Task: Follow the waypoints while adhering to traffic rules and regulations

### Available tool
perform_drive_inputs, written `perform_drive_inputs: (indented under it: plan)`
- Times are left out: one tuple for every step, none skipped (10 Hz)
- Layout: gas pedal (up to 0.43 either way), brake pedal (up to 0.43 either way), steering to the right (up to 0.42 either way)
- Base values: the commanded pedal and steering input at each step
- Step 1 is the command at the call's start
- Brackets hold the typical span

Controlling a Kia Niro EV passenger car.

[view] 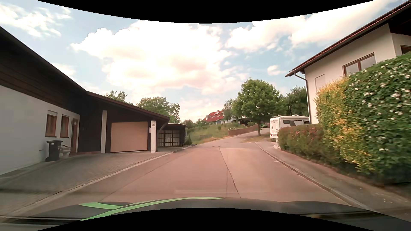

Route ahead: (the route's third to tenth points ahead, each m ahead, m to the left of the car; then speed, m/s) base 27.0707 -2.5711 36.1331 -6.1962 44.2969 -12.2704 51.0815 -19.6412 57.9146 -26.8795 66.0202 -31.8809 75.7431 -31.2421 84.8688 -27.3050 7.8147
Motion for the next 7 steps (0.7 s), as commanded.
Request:
perform_drive_inputs:
  plan:
    - [0.110, 0.000, 0.032]
    - [0.110, 0.000, 0.032]
    - [0.110, 0.000, 0.032]
    - [0.110, 0.000, 0.032]
    - [0.110, 0.000, 0.031]
    - [0.110, 0.000, 0.031]
    - [0.110, 0.000, 0.031]
